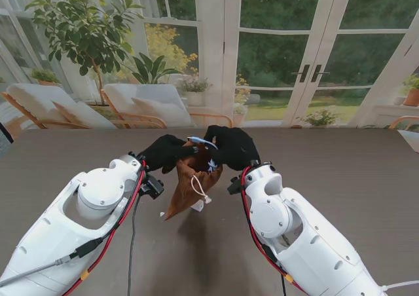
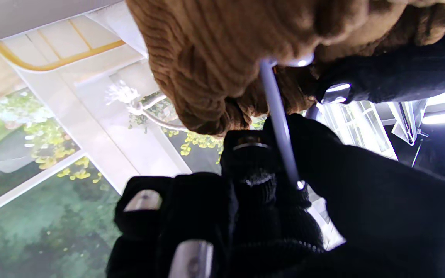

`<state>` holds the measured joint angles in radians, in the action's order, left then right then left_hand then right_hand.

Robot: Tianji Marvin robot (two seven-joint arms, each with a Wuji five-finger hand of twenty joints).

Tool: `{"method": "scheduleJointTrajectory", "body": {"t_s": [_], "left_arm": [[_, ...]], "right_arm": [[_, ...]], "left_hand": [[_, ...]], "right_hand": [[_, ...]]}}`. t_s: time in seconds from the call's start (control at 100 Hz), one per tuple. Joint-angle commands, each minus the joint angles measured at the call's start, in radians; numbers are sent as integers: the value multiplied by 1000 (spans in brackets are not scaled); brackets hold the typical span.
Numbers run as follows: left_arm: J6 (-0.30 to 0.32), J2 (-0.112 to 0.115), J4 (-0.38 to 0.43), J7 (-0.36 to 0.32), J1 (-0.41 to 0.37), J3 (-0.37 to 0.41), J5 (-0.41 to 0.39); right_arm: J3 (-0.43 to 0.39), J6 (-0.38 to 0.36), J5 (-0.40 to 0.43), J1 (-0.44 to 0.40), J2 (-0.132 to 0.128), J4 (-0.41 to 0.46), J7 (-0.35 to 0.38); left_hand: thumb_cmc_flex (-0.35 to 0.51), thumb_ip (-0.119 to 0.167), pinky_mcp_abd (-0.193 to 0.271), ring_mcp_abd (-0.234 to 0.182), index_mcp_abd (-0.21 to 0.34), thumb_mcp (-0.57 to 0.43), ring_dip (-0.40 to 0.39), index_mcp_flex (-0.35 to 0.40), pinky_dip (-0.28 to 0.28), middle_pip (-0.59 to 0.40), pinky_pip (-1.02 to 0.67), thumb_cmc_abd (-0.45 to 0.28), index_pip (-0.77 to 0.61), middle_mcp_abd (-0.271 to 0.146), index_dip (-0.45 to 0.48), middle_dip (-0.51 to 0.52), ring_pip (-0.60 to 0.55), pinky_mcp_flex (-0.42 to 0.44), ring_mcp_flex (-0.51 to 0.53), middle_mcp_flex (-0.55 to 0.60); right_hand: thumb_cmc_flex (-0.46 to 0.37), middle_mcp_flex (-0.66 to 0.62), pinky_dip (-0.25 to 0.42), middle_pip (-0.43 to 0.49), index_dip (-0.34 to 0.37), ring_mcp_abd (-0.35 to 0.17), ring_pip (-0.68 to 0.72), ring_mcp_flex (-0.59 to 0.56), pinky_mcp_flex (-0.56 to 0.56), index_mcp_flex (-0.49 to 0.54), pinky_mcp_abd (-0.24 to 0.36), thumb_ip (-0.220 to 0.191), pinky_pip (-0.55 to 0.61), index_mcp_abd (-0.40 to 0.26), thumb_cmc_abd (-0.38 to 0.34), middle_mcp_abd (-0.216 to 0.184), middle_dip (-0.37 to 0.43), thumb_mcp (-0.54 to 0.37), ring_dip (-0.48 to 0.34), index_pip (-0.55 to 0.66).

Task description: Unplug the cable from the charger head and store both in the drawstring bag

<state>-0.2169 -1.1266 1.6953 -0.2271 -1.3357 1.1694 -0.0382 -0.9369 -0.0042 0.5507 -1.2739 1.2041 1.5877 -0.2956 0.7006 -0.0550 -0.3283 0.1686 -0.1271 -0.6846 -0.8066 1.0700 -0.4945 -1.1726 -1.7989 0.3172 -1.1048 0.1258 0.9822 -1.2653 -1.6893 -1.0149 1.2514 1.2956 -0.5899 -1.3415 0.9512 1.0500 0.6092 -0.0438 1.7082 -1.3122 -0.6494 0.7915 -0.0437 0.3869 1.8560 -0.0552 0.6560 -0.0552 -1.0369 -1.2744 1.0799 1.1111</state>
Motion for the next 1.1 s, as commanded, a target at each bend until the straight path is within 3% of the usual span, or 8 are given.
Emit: {"method": "scheduleJointTrajectory", "body": {"t_s": [0.0,1.09], "left_arm": [[-1,2,9,-25,-6,3,3],[-30,9,53,-33,-55,35,-11]], "right_arm": [[-2,-10,0,-1,-3,2,17],[-40,-191,-8,2,-31,-28,101]], "left_hand": [[48,31,-2,-162,-153,-15,10,33,-13,-49,-242,-30,-11,-37,11,-22,-74,-50,21,49],[60,25,-14,-141,-159,6,10,18,-22,-18,-223,-37,0,-24,8,-45,-59,-28,21,47]], "right_hand": [[-68,-97,-21,22,59,-65,57,-5,-534,85,-10,-21,92,-171,-32,127,-10,-54,-1,178],[-55,-77,-33,4,101,-50,31,-4,-522,102,-23,-26,33,-224,-41,131,-27,-61,-13,166]]}}
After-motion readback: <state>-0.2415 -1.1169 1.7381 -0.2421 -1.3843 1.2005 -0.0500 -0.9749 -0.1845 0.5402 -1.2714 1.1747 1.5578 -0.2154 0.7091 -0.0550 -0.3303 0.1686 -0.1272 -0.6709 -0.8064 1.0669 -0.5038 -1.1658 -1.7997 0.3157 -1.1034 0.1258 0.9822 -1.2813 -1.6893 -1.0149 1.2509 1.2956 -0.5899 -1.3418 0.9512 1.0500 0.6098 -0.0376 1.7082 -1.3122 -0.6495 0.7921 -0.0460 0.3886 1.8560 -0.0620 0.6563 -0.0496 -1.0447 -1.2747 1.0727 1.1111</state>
